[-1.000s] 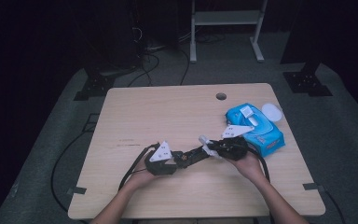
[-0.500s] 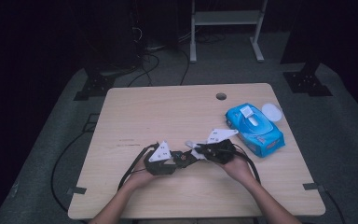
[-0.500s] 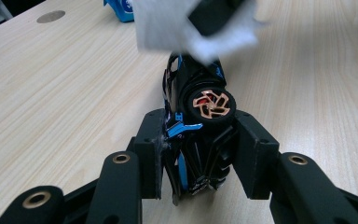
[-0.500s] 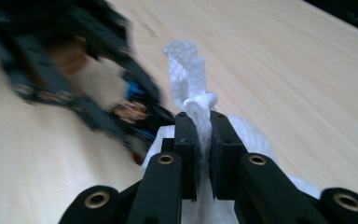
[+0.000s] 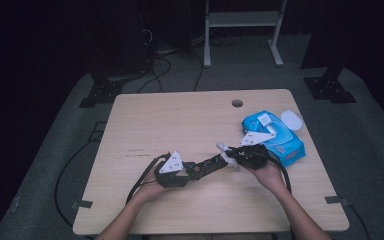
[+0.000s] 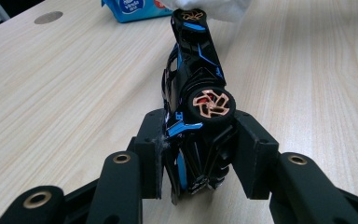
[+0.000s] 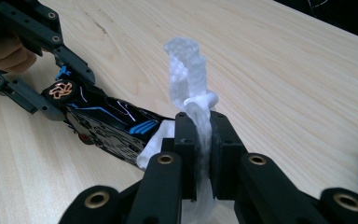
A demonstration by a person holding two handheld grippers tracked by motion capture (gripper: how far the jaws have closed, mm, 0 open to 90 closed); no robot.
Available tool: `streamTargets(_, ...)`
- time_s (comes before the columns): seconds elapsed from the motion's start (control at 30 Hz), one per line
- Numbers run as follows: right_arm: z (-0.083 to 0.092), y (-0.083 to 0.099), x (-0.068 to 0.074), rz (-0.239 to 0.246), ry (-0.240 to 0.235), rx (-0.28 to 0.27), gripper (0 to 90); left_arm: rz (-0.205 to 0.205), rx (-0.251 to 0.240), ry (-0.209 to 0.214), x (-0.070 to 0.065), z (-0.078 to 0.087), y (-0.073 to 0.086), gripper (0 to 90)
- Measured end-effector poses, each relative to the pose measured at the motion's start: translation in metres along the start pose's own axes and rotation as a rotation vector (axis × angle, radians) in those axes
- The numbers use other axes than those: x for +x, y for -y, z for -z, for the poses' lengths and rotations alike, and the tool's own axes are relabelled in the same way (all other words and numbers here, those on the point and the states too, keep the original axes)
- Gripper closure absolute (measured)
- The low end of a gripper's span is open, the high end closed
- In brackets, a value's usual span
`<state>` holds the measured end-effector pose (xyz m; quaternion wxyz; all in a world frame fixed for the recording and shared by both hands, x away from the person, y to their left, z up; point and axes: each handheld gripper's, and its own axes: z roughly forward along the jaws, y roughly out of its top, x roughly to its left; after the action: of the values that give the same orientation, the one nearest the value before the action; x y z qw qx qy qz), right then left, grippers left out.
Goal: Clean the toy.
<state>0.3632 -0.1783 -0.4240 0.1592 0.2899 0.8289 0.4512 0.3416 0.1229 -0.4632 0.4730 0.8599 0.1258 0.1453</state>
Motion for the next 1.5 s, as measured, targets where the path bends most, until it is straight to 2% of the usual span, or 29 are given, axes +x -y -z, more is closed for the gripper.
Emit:
streamTargets(0.1,0.004,0.003,-0.003,-0.011,0.016,0.000,82.4,0.002,-0.002,0.001,0.000,0.000,0.000,58.1)
streamTargets(0.2,0.006,0.004,-0.003,-0.032,-0.004,-0.011,82.5,0.006,-0.001,0.002,0.000,0.000,0.000,58.0)
streamTargets(0.4,-0.010,-0.006,0.022,0.029,-0.068,0.001,82.5,0.013,0.001,0.002,0.001,0.000,0.000,57.9)
streamTargets(0.43,-0.014,-0.008,0.026,0.025,-0.092,-0.006,82.4,0.012,0.003,0.003,0.001,0.000,0.000,57.8)
streamTargets(0.47,-0.018,-0.010,0.031,0.035,-0.094,-0.001,82.2,0.017,0.004,0.004,0.001,0.001,0.000,57.5)
streamTargets(0.5,-0.021,-0.011,0.036,0.060,-0.075,0.002,82.2,0.016,0.009,0.004,0.003,0.002,0.001,57.5)
streamTargets(0.63,-0.023,-0.013,0.034,0.019,-0.113,-0.019,82.5,0.015,0.011,-0.007,0.006,0.007,0.004,57.6)
streamTargets(0.73,-0.018,-0.011,0.028,0.037,-0.077,-0.012,82.5,0.015,0.007,-0.005,0.005,0.006,0.004,57.7)
streamTargets(0.83,-0.009,-0.006,0.014,0.027,-0.024,-0.006,82.5,0.013,0.005,0.000,0.005,0.007,0.003,57.9)
streamTargets(0.87,-0.006,-0.004,0.010,0.006,-0.016,-0.008,82.5,0.012,0.005,0.000,0.004,0.006,0.003,58.0)
streamTargets(0.97,0.002,-0.002,0.003,0.005,0.024,-0.004,82.5,0.015,0.008,0.006,0.005,0.006,0.003,58.0)
streamTargets(1.03,0.007,-0.005,0.004,-0.004,0.013,-0.026,82.5,0.017,0.008,0.008,0.006,0.006,0.003,58.0)
streamTargets(1.07,0.009,-0.007,0.005,0.007,0.008,-0.033,82.5,0.016,0.006,0.008,0.006,0.006,0.003,58.0)
streamTargets(1.23,0.006,-0.025,0.028,0.049,-0.060,-0.073,82.5,0.008,0.011,0.008,0.005,0.006,0.002,58.0)
streamTargets(1.4,-0.023,-0.036,0.059,0.103,-0.169,-0.050,82.5,-0.004,0.011,0.012,0.003,0.006,0.001,58.5)
streamTargets(1.5,-0.039,-0.037,0.069,0.116,-0.194,-0.023,82.4,-0.006,0.011,0.019,0.003,0.007,0.001,58.8)
